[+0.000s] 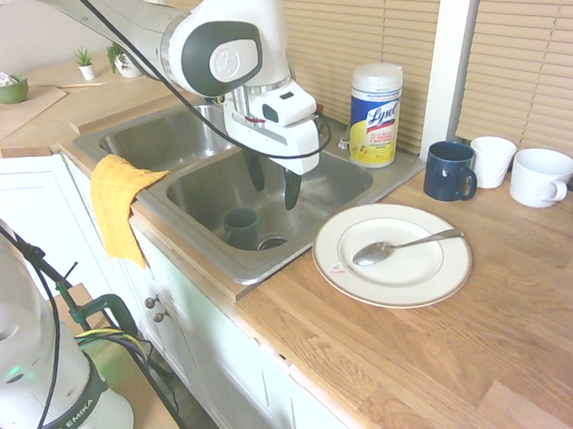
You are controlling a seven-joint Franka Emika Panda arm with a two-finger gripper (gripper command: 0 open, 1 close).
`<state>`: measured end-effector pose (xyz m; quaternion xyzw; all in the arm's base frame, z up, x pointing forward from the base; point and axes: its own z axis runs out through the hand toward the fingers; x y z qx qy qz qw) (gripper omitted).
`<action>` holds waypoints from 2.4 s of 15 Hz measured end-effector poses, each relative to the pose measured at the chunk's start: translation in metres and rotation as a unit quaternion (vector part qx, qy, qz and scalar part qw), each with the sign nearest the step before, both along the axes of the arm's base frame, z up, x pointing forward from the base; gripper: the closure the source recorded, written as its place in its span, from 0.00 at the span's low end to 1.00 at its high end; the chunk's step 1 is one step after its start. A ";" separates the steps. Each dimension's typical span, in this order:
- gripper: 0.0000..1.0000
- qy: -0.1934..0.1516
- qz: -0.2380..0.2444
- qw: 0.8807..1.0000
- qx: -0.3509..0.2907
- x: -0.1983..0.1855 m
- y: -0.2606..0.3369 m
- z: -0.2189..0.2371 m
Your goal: Put the spoon into the sink
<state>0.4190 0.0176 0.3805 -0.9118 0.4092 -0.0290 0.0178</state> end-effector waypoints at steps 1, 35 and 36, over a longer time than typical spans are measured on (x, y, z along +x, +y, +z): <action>0.00 0.001 0.001 1.000 0.000 0.000 0.000 0.000; 1.00 -0.062 -0.180 0.982 0.012 0.075 -0.193 -0.055; 1.00 -0.062 -0.182 0.981 0.013 0.074 -0.194 -0.055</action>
